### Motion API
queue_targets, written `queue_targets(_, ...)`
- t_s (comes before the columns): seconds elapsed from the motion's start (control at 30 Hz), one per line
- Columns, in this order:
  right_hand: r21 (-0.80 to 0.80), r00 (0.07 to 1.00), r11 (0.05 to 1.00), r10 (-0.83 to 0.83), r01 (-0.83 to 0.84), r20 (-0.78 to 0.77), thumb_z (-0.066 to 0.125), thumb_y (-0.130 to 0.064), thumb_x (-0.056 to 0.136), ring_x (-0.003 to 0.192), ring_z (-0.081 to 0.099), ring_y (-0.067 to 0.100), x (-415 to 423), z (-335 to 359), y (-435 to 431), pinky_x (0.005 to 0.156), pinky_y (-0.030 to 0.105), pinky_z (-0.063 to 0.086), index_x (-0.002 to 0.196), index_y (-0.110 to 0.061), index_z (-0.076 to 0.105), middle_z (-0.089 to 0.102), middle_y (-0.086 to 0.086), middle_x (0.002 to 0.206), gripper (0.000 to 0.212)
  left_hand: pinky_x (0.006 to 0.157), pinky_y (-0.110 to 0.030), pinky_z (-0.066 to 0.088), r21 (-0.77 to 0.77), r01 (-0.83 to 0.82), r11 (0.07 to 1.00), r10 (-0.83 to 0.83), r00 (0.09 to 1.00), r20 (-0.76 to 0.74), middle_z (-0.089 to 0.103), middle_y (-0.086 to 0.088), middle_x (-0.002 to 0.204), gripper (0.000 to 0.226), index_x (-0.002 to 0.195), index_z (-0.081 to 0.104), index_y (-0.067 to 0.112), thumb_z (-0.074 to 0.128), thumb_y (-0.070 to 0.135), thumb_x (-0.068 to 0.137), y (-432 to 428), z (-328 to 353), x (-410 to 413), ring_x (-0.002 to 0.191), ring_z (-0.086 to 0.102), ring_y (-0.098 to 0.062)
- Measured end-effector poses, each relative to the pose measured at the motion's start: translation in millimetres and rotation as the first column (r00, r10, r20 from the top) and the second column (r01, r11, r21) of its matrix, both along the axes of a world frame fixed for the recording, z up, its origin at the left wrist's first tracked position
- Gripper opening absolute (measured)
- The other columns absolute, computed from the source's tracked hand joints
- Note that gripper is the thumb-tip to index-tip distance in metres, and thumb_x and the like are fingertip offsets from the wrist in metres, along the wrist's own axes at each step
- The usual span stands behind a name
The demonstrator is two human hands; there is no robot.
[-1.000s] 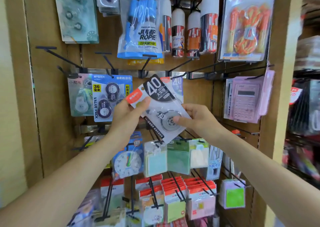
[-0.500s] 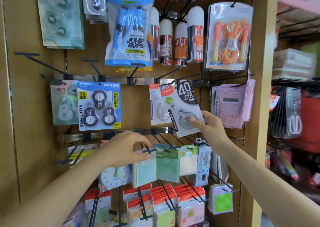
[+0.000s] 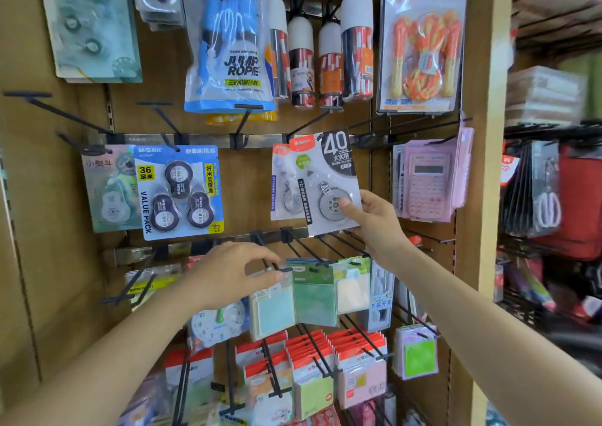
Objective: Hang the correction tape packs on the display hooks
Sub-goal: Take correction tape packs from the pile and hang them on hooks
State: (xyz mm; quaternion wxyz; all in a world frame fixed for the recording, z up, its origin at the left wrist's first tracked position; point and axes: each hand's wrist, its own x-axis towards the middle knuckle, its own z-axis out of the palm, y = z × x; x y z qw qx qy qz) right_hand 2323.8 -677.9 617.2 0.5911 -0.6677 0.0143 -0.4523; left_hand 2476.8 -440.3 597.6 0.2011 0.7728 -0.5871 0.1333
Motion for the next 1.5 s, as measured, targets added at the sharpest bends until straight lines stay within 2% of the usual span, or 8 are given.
queue_targets(0.17, 0.025, 0.997, 1.000, -0.002, 0.004, -0.072, 0.072, -0.024, 0.090, 0.107, 0.069, 0.031, 5.7, 0.7, -2.8, 0.099, 0.051, 0.053, 0.110, -0.010, 0.070, 0.075, 0.010, 0.108, 0.024, 0.093, -0.028, 0.049, -0.011, -0.002, 1.000, 0.002, 1.000, -0.016, 0.060, 0.036, 0.111, 0.029, 0.110, 0.062, 0.055, 0.055, 0.071, 0.087, -1.3, -1.5, 0.3, 0.106, 0.057, 0.009)
queue_targets(0.37, 0.058, 0.988, 0.995, -0.072, 0.081, -0.137, 0.075, -0.024, 0.088, 0.096, 0.073, 0.027, 25.5, 18.8, -9.7, 0.084, 0.052, 0.060, 0.108, -0.011, 0.069, 0.076, 0.008, 0.102, 0.024, 0.095, -0.031, 0.051, -0.022, 0.012, 1.000, -0.013, 0.999, -0.040, 0.059, 0.038, 0.105, 0.031, 0.113, 0.065, 0.052, 0.057, 0.068, 0.088, -0.5, -2.7, 2.4, 0.104, 0.058, 0.010)
queue_targets(0.63, 0.009, 0.949, 0.973, -0.225, 0.233, -0.220, 0.077, -0.022, 0.087, 0.084, 0.069, 0.017, 73.6, 40.2, -12.2, 0.063, 0.026, 0.054, 0.109, -0.008, 0.066, 0.072, 0.006, 0.104, 0.029, 0.091, -0.032, 0.051, -0.027, -0.001, 1.000, 0.000, 1.000, -0.019, 0.058, 0.036, 0.103, 0.038, 0.117, 0.067, 0.046, 0.058, 0.068, 0.088, -1.1, -2.5, 1.6, 0.100, 0.058, 0.007)
queue_targets(0.9, -0.145, 0.875, 0.924, -0.382, 0.354, -0.298, 0.078, -0.029, 0.085, 0.114, 0.060, 0.025, 79.3, 23.1, -13.6, 0.095, 0.037, 0.052, 0.138, -0.011, 0.051, 0.060, 0.006, 0.132, 0.062, 0.092, -0.038, 0.053, -0.020, -0.007, 1.000, 0.007, 1.000, -0.028, 0.065, 0.027, 0.107, 0.036, 0.117, 0.067, 0.046, 0.060, 0.067, 0.088, -0.1, -1.5, 0.9, 0.099, 0.061, 0.001)
queue_targets(1.03, -0.412, 0.843, 0.828, -0.493, 0.380, -0.215, 0.072, -0.028, 0.089, 0.116, 0.058, 0.024, 46.3, 7.6, 0.7, 0.099, 0.043, 0.051, 0.138, -0.016, 0.053, 0.056, 0.004, 0.135, 0.054, 0.092, -0.035, 0.053, -0.051, -0.013, 0.999, 0.013, 1.000, -0.001, 0.067, 0.025, 0.102, 0.035, 0.114, 0.071, 0.043, 0.065, 0.064, 0.086, 1.6, 1.9, -3.7, 0.098, 0.063, 0.000)
queue_targets(1.27, -0.732, 0.815, 0.513, -0.572, 0.448, 0.098, 0.066, -0.015, 0.085, 0.094, 0.058, 0.021, -16.6, -35.8, 52.9, 0.077, 0.032, 0.047, 0.106, -0.019, 0.072, 0.066, -0.005, 0.096, 0.022, 0.070, -0.030, 0.048, -0.275, 0.012, 0.961, 0.076, 0.948, 0.308, 0.073, 0.017, 0.089, 0.035, 0.096, 0.077, 0.034, 0.061, 0.060, 0.080, 11.9, 5.0, -23.7, 0.086, 0.065, -0.012)
queue_targets(1.4, -0.712, 0.822, 0.495, -0.530, 0.499, 0.208, 0.067, -0.013, 0.085, 0.087, 0.058, 0.017, -56.6, -79.5, 80.3, 0.076, 0.026, 0.044, 0.099, -0.012, 0.072, 0.063, -0.011, 0.090, 0.016, 0.073, -0.038, 0.052, -0.391, 0.165, 0.905, 0.022, 0.902, 0.431, 0.075, 0.009, 0.087, 0.016, 0.091, 0.077, 0.026, 0.068, 0.038, 0.087, 28.2, -8.0, -46.0, 0.082, 0.068, -0.022)
queue_targets(1.5, -0.713, 0.848, 0.556, -0.520, 0.427, 0.102, 0.060, -0.022, 0.088, 0.080, 0.063, 0.019, -84.0, -126.1, 97.0, 0.071, 0.037, 0.053, 0.103, -0.013, 0.071, 0.069, -0.004, 0.089, 0.021, 0.074, -0.036, 0.051, -0.410, 0.222, 0.885, -0.024, 0.899, 0.437, 0.076, 0.006, 0.088, 0.014, 0.091, 0.079, 0.021, 0.070, 0.032, 0.089, 50.6, -45.8, -72.1, 0.080, 0.069, -0.022)
